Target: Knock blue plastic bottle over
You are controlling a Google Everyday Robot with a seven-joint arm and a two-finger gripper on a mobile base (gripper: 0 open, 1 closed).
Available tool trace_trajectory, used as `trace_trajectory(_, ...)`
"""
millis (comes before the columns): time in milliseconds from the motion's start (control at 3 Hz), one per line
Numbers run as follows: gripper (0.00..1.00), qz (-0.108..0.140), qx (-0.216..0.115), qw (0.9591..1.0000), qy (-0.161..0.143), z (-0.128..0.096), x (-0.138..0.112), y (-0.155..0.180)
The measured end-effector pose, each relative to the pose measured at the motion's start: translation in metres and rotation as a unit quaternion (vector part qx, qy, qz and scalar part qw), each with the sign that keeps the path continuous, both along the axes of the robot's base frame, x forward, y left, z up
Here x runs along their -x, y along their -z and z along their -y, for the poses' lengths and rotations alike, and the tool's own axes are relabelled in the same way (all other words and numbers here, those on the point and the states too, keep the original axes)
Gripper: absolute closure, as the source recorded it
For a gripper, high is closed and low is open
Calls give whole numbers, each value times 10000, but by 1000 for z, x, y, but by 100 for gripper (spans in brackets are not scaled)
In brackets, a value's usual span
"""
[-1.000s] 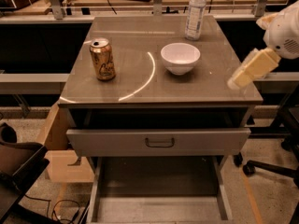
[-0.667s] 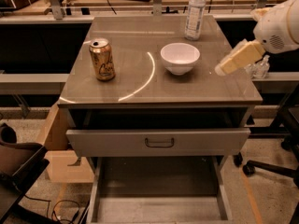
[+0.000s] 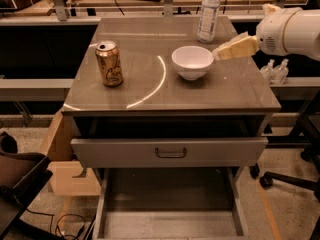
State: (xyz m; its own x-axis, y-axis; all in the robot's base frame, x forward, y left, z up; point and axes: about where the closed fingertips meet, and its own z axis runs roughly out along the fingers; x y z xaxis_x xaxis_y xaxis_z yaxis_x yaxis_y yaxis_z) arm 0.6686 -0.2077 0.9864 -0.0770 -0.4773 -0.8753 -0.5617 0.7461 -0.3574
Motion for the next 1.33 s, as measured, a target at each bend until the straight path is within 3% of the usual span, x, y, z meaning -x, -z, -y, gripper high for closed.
trace_trajectory(667, 0, 143, -199, 9997, 26, 1, -16, 1)
trace_trajectory(1000, 0, 437, -726, 9963, 117, -2, -60, 1)
trace_trajectory(1333, 0, 554, -1157, 9912, 329, 4, -106, 2)
